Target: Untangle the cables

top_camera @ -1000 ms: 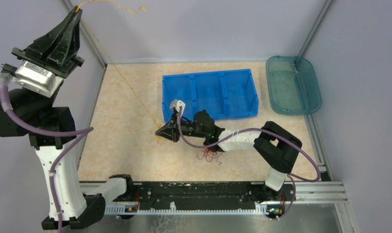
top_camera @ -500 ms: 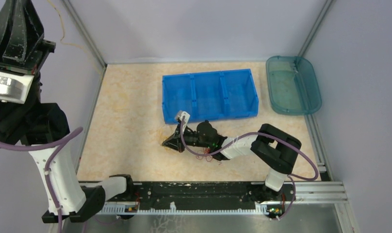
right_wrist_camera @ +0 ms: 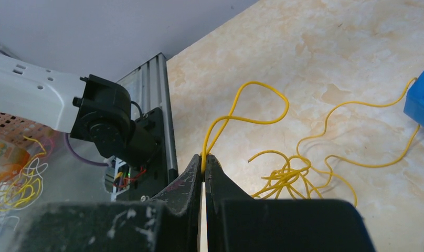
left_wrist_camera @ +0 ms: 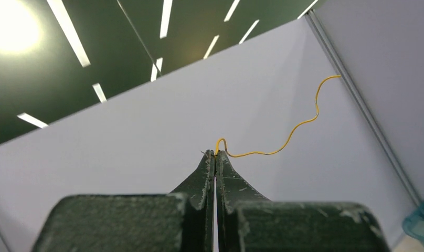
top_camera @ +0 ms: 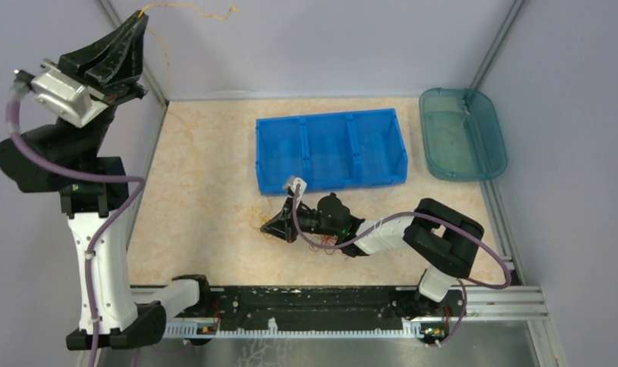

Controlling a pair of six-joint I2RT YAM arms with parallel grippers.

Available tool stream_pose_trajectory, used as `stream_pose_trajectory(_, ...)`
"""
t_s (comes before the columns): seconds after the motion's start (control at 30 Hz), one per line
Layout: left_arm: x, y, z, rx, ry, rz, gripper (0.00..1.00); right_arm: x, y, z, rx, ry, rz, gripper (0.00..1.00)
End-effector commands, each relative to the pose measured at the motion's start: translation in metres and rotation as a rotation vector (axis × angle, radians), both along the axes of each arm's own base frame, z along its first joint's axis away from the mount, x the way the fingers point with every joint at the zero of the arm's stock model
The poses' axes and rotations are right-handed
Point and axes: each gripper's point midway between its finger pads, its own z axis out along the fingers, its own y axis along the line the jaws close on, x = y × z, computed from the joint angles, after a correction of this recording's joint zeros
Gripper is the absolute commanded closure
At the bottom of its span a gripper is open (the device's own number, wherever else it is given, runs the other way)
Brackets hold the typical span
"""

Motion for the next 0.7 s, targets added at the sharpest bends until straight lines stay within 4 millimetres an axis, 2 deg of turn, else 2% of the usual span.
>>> stream_pose_trajectory(0.0, 0.016, -0.005, -0.020, -0.020, 0.095, -0.067, 1.00, -0.008, -0.007, 0.040, 0.125, -0.030, 0.002, 1.00)
stream_pose_trajectory(0.13, 0.036, -0.007, -0.038, -0.043, 0.176, -0.104, 1.00, -0.010, -0.016, 0.040, 0.127, -0.021, -0.016, 1.00)
stream_pose_trajectory(0.23, 0.057, -0.010, -0.059, -0.063, 0.263, -0.136, 1.00, -0.011, -0.023, 0.043, 0.127, -0.023, -0.037, 1.00)
stream_pose_trajectory(0.47, 0.118, -0.026, -0.129, -0.098, 0.487, -0.173, 1.00, -0.010, -0.039, 0.046, 0.104, -0.040, -0.081, 1.00)
stream_pose_trajectory(0.57, 0.133, -0.040, -0.152, -0.097, 0.555, -0.209, 1.00, -0.008, -0.042, 0.046, 0.085, -0.052, -0.096, 1.00)
stream_pose_trajectory(0.67, 0.139, -0.052, -0.165, -0.084, 0.582, -0.231, 1.00, -0.008, -0.046, 0.046, 0.080, -0.055, -0.110, 1.00)
